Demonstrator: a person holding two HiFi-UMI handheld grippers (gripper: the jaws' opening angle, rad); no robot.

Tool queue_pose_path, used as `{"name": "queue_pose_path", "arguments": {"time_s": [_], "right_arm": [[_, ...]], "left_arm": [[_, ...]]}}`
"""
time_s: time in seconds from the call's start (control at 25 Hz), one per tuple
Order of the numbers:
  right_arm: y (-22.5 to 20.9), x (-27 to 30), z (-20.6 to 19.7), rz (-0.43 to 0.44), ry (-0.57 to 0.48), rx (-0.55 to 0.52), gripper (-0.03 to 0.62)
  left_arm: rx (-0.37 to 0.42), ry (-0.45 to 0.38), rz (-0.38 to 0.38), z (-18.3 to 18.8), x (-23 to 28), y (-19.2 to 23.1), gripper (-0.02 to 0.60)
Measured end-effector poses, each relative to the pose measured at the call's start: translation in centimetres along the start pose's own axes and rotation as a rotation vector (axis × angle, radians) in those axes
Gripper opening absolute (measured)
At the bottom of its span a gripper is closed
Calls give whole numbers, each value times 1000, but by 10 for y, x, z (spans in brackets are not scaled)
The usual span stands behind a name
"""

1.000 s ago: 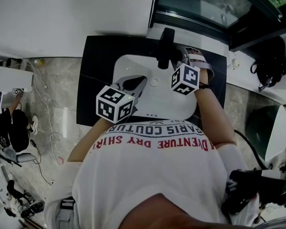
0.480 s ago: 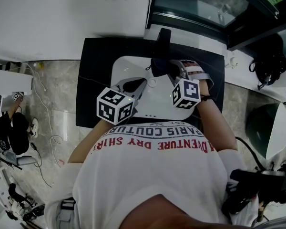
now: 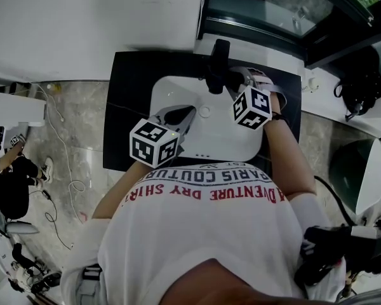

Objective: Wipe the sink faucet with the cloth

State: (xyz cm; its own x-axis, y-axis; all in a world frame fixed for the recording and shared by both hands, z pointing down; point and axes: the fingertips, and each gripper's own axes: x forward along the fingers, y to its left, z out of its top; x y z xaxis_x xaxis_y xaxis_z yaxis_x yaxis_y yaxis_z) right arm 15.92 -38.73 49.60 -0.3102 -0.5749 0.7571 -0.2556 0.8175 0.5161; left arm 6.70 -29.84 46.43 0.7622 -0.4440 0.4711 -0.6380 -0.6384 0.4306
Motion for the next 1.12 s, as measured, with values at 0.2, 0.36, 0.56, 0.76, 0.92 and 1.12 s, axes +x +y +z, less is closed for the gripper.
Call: {"name": "queue_pose_path", "arguments": {"time_s": [0.2,0.36,0.56,0.76,0.92,1.12], "right_arm": [[-24,15,-2,-18,17,67,79],[-34,17,-2,-21,3,130,80],[-42,8,3,-81,-27,127,79],[-44,0,6,-123,-26,88,80],[-28,-10,8,-122,-38,50,80],[-12,-15,8,-113,-94,121,79]], "left_arm": [[-8,-2,6,-1,-1,3,1],[-13,-3,12,-2,-3,6,2],[-14,-3,14,-3,-5,5,2],[-5,-1,10,-3,-3,0,1],[-2,-3,8,-5,-3,-5,2],[-3,5,3,-11,1,-8,1]]}}
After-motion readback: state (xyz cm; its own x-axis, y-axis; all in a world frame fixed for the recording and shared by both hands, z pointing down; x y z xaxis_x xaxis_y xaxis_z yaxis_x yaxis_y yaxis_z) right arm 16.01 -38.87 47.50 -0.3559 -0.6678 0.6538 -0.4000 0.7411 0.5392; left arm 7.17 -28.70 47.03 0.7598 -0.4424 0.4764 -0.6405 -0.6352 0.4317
